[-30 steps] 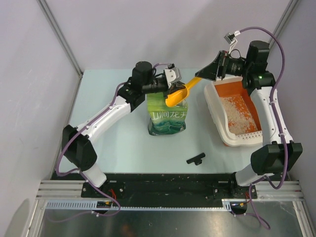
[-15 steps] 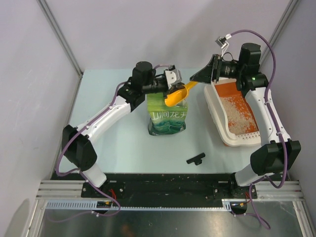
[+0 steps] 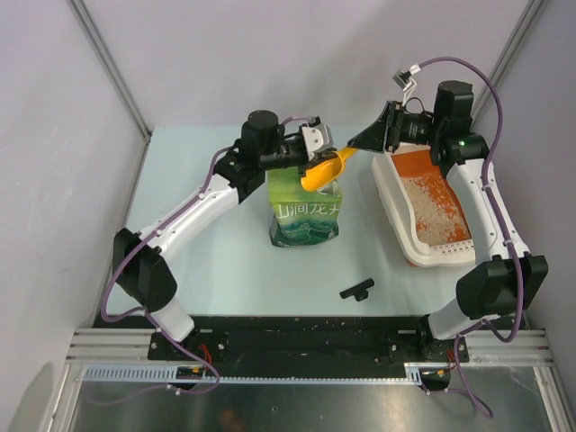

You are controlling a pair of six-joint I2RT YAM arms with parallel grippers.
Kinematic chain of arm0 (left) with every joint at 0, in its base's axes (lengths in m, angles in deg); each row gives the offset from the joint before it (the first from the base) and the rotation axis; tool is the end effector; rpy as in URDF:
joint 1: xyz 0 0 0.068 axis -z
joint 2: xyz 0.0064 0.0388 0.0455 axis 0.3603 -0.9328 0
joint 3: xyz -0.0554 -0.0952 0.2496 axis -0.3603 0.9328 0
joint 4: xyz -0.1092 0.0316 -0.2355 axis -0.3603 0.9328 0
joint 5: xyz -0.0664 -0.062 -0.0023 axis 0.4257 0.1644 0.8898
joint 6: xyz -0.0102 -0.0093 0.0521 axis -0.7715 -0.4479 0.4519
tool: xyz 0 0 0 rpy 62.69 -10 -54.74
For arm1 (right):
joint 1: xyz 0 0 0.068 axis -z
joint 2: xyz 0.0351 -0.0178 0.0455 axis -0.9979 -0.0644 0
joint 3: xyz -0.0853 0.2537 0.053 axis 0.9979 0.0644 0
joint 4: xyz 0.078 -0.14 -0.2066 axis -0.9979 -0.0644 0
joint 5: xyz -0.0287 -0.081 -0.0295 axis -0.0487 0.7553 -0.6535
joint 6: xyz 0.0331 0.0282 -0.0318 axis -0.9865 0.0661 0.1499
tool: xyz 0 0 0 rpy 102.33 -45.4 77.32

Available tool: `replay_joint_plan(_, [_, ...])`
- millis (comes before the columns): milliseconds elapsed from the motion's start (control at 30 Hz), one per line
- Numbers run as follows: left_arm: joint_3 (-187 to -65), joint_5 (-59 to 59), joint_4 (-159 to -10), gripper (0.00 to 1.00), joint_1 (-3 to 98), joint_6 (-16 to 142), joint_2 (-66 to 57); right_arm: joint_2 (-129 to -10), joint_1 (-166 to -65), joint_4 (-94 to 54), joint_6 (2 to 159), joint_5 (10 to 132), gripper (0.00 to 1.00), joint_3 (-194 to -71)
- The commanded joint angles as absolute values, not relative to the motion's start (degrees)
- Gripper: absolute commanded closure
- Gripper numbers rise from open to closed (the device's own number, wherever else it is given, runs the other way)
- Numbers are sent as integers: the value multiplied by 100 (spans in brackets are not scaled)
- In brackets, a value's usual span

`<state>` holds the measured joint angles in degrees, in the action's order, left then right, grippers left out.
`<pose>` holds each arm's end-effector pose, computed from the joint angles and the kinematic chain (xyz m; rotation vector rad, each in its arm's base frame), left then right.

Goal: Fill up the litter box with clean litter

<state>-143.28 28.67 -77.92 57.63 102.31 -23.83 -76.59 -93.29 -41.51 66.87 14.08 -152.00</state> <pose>0.3029 -0.2508 0.3962 1.2969 1.1806 -0.6688 0.3277 0.0725 0.4419 -0.6127 1.7878 1.3529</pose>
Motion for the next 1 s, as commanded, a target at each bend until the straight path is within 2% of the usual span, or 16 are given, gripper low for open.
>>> replay_joint_plan(0, [-14598, 2861, -7912, 100, 5812, 10447, -2314, -7685, -9395, -4258, 6881, 1529, 58, -15192])
replay_joint_plan(67, [-14607, 2861, -7912, 100, 5829, 10447, -2314, -7694, -9396, -4319, 6934, 1555, 70, -15218])
replay_joint_plan(100, [-14616, 2861, -7912, 100, 5821, 10447, -2322, -7702, -9396, -4345, 6960, 1582, 80, -15218])
replay_joint_plan(233, [-14633, 2817, -7912, 100, 5821, 10482, -2349, -7737, -9396, -4425, 7039, 1591, 97, -15288])
replay_joint_plan(300, [-14660, 2721, -7903, 99, 5821, 10464, -2349, -7755, -9334, -4442, 7048, 1416, 100, -15376])
replay_joint_plan(333, [-14660, 2659, -7903, 76, 5803, 10456, -2314, -7825, -9186, -4321, 6935, 1328, 100, -15446])
replay_joint_plan(433, [-14555, 2790, -7833, 42, 5559, 10325, -2025, -7966, -8869, -4091, 6566, 1160, 100, -15911])
replay_joint_plan(533, [-14344, 2773, -7518, 29, 5242, 10174, -1673, -8010, -8675, -5052, 7518, 2106, 100, -16623])
replay_joint_plan(600, [-14186, 2851, -7045, 27, 5074, 10279, -1532, -7782, -8780, -5355, 8592, 3108, 100, -16660])
replay_joint_plan(667, [-14089, 2896, -6718, 27, 4872, 10473, -1496, -7633, -8920, -5540, 8727, 3880, 100, -16581])
replay_joint_plan(800, [-14097, 3071, -6041, 26, 4766, 10640, -1566, -7720, -9131, -6138, 9149, 3771, 100, -16809])
replay_joint_plan(967, [-14176, 3230, -5847, 27, 4801, 10701, -1786, -7377, -9167, -5358, 9070, 3508, 100, -16308])
